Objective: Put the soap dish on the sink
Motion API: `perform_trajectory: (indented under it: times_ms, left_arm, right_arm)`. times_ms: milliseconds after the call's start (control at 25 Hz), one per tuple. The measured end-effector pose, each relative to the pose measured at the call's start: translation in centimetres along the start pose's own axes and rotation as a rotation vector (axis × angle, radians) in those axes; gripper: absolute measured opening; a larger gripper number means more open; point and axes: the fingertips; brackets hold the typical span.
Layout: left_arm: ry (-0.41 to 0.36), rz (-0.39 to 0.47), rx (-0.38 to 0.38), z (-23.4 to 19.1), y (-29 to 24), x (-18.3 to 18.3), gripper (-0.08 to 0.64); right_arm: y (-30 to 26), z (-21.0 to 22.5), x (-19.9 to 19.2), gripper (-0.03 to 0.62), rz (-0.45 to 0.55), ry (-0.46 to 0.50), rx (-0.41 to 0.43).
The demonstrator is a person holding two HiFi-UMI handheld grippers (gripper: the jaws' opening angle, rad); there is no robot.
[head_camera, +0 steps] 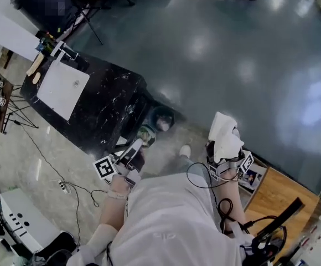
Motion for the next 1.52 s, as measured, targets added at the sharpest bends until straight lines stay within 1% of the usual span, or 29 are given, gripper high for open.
perform_trajectory:
  times_ms: [120,200,280,440,560,680,760,880,1000,1200,1320,1520]
  left_arm:
    - [-0.035,0.071,0.061,-0.1,0.4,0.9,0.006]
    - [-0.031,0.132,0.088,-0.5,1.5,1.7,0.006]
    - [-0.018,0.195,0.107,-1.0,3.0,2.7,0.006]
    - [-0.001,0.289,0.147,-2.4,7.3,4.3,0.007]
    - [0.005,0.343,0.169,-3.6,10.5,5.4,0.007]
    - [0.015,0.416,0.175,-4.3,13.5,6.5,0.007]
    - [0.022,0.46,0.176,-4.5,15.3,6.9,0.006]
    - [0.016,0.503,0.191,-4.7,18.3,7.4,0.007]
    - [0.017,0.559,0.207,-5.2,21.6,7.9,0.008]
    - [0.018,0.674,0.231,-6.1,26.3,8.4,0.007]
    - [0.024,0.759,0.239,-6.3,28.7,8.6,0.006]
    - [0.039,0.866,0.264,-6.4,33.2,8.3,0.006]
  right_arm:
    - [-3.6,2.6,1.2,0.259,-0.08,-0.051,-0.05]
    - [-5.7,4.2,1.3,0.259,-0.123,-0.078,-0.073]
    - [-7.7,5.5,0.6,0.259,-0.161,-0.096,-0.087]
    - [-11.3,8.8,-2.8,0.259,-0.236,-0.129,-0.117]
    - [-13.0,11.8,-5.7,0.259,-0.268,-0.157,-0.135]
    - [-14.4,15.1,-8.3,0.259,-0.306,-0.184,-0.18]
    - [-15.3,17.0,-10.2,0.259,-0.347,-0.18,-0.214]
    - [-16.2,19.2,-13.2,0.259,-0.413,-0.156,-0.251]
    - [-17.2,21.8,-16.9,0.259,-0.472,-0.145,-0.298]
    - [-18.4,26.1,-22.5,0.259,-0.596,-0.128,-0.367]
    - [-19.1,28.9,-25.9,0.259,-0.685,-0.111,-0.413]
    - [-19.8,33.2,-31.5,0.259,-0.827,-0.031,-0.471]
Point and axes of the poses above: the fingertips, and each gripper's own axes: y backward along the fingers, z to its right, x out of its top, and after that the axes turned 13 degrees about -y, right-handed
